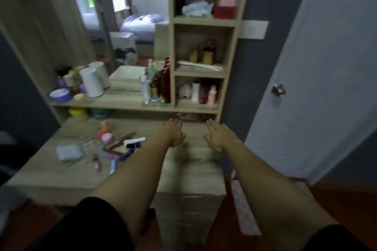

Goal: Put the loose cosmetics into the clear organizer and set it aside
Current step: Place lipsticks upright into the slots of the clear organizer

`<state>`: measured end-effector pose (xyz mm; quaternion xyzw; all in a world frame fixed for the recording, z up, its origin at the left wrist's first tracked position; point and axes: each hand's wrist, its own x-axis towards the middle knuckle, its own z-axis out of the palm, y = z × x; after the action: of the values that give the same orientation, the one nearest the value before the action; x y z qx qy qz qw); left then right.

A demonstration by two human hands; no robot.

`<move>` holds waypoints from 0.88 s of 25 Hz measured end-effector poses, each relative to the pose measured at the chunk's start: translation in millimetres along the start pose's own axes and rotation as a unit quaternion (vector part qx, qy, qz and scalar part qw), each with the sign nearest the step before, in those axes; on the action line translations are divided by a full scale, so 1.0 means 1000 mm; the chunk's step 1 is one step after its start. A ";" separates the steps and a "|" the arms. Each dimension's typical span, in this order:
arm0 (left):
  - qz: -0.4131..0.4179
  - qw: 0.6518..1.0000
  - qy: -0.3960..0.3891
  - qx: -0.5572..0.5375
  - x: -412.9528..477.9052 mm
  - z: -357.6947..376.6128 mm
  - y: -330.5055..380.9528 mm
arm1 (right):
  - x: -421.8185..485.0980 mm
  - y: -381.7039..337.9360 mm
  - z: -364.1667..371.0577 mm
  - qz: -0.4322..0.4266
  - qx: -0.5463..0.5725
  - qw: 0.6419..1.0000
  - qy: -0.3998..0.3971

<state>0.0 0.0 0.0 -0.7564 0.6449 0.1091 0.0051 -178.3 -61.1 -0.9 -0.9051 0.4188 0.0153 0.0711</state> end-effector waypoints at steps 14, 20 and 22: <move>-0.250 0.954 0.018 -0.163 -0.052 0.115 -0.186 | 0.138 -0.142 0.114 -0.238 0.044 0.966 -0.094; -0.302 0.927 0.051 -0.217 -0.034 0.119 -0.241 | 0.207 -0.189 0.129 -0.308 0.058 0.944 -0.104; -0.309 0.922 0.058 -0.227 -0.030 0.125 -0.253 | 0.225 -0.203 0.137 -0.325 0.069 0.937 -0.111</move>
<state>222.7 90.1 -150.3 -0.9040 0.3359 0.2016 -0.1709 126.2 -82.2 -132.7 -0.9772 0.0917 0.0631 0.1807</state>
